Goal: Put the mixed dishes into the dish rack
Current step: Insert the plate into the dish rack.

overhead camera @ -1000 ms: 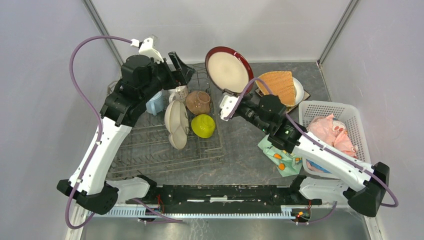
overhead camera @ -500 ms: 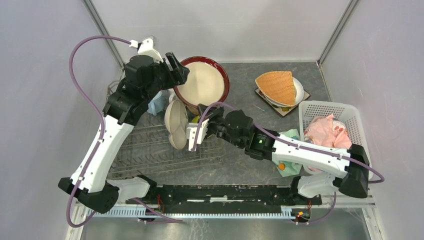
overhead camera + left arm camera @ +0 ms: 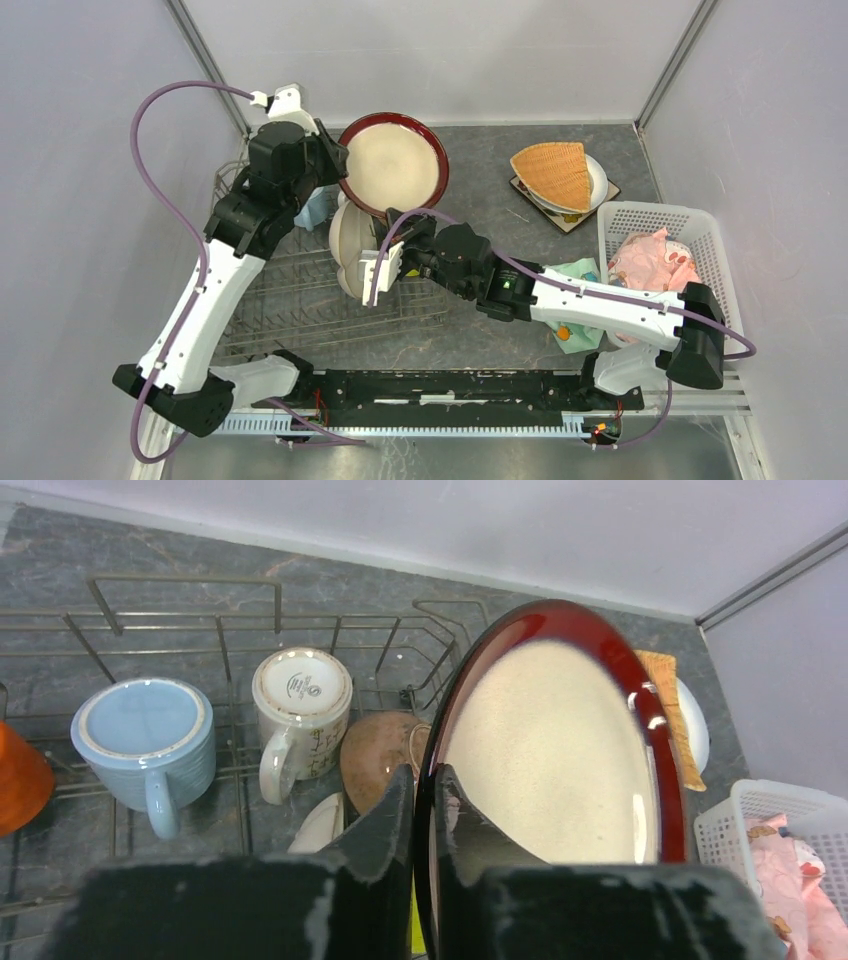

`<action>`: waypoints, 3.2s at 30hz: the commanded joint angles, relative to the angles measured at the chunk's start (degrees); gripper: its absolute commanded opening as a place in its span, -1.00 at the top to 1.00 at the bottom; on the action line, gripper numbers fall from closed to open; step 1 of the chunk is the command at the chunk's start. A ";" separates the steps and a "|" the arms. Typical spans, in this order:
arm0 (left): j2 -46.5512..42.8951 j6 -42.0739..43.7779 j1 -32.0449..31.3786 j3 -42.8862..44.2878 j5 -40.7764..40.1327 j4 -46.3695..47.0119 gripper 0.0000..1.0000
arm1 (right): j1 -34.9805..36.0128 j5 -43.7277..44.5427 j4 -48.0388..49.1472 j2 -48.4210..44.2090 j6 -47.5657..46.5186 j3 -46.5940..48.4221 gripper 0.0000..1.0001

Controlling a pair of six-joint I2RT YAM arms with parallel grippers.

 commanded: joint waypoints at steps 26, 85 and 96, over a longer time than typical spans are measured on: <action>-11.59 4.12 -0.35 -3.47 -8.92 12.60 0.96 | 0.48 -2.86 15.47 0.04 0.64 -0.43 -0.01; -11.87 30.75 15.58 -6.96 -18.42 18.02 0.96 | 0.40 9.70 18.48 -24.65 14.90 -24.07 -0.96; -16.86 36.10 15.51 -10.73 -17.10 12.01 0.95 | 0.27 10.88 17.76 -26.83 15.58 -25.79 -0.96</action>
